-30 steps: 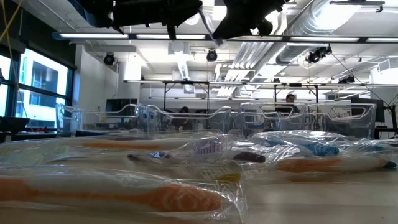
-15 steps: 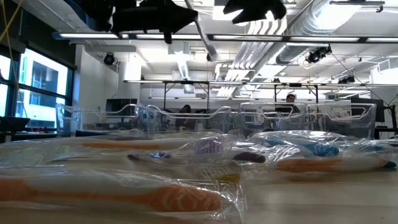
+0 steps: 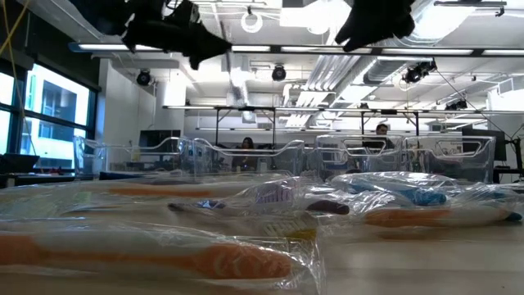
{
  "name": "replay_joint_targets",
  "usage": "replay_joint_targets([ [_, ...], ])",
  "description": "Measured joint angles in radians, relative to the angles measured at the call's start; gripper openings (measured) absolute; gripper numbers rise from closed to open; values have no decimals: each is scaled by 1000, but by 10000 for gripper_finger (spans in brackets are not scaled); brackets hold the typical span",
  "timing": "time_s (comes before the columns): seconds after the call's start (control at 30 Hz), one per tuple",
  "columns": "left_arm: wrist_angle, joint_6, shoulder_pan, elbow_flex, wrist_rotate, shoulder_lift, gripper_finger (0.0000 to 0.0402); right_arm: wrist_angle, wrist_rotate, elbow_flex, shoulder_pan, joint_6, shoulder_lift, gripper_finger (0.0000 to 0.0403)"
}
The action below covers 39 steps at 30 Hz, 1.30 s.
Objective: Pick & Place Toothbrushes
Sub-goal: Put the violet toothbrush into the left transparent bin
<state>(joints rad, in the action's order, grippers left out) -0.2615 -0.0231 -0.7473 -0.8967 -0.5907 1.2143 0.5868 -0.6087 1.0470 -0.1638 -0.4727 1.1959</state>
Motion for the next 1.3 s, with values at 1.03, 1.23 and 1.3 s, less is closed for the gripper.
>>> replay_joint_targets([
  [1.03,1225,-399,-164,-306,631,-17,43,-70,356,-1,58,-20,344,2],
  [1.23,1225,-432,-209,-299,625,78,43,-113,355,-1,37,-20,344,2],
  [1.3,1227,-441,-222,-299,621,120,43,-121,355,-1,32,-20,344,2],
])
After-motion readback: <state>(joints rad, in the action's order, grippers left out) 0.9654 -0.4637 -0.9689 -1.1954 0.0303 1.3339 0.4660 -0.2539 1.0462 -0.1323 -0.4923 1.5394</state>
